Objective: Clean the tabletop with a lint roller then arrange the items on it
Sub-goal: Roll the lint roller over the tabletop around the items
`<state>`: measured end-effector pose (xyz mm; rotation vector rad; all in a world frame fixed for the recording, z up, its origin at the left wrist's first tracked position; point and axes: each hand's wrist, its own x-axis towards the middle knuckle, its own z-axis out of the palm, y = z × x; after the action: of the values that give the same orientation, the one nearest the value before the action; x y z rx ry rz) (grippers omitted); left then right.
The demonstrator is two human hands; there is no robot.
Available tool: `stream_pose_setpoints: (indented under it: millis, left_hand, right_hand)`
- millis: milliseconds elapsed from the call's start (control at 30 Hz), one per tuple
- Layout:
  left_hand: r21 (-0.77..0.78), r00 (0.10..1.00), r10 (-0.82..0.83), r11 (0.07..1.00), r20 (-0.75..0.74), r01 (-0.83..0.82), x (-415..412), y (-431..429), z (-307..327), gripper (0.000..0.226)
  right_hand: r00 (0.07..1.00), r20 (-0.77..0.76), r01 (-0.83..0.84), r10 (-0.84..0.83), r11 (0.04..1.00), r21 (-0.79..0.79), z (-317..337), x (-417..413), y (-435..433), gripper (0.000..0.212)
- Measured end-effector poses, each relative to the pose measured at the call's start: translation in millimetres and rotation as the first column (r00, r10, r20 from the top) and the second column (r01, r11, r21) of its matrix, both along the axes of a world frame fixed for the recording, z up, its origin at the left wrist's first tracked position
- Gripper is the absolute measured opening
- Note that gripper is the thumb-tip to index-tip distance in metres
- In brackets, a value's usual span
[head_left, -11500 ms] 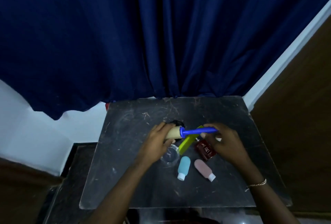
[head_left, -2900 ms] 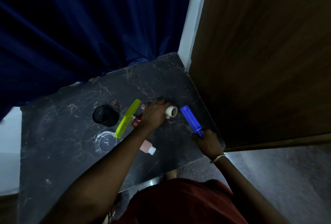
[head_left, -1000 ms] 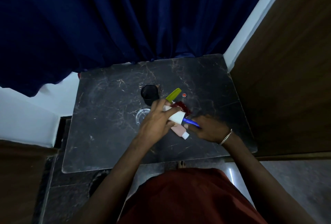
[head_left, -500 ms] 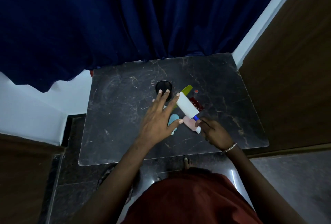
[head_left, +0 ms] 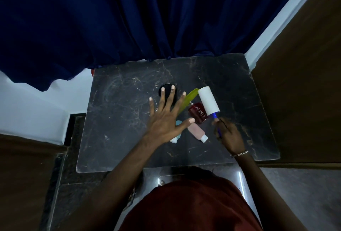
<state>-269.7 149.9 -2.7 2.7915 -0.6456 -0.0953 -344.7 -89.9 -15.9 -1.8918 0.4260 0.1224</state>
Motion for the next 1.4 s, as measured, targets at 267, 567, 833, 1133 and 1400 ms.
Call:
stream_pose_setpoints:
  millis: [267,567,833,1133,1400]
  left_hand:
    - [0.071,0.999,0.045,0.996,0.008,-0.045,79.7,-52.7,-33.8,0.095]
    - [0.155,0.996,-0.013,0.988,0.090,-0.001,136.6,-93.8,-45.5,0.097]
    - [0.165,0.991,0.023,0.985,0.131,-0.045,154.7,-102.4,-52.0,0.097]
    - [0.189,0.995,0.018,0.981,0.102,-0.037,148.2,-96.6,-63.0,0.096]
    - [0.174,0.993,0.048,0.982,0.106,-0.066,154.9,-92.8,-67.2,0.099]
  right_hand:
    - [0.997,0.016,0.070,-0.070,0.997,-0.032,-30.1,76.5,-62.5,0.028]
    - [0.991,-0.134,-0.034,-0.028,0.900,-0.436,-78.1,189.0,-107.2,0.037]
    - [0.957,-0.287,-0.247,0.045,0.644,-0.724,-89.0,231.2,-119.6,0.047]
    - [0.935,-0.333,-0.347,0.125,0.526,-0.776,-93.4,238.8,-110.6,0.048]
    - [0.772,-0.429,-0.562,0.468,0.190,-0.805,-97.7,236.1,-90.3,0.049]
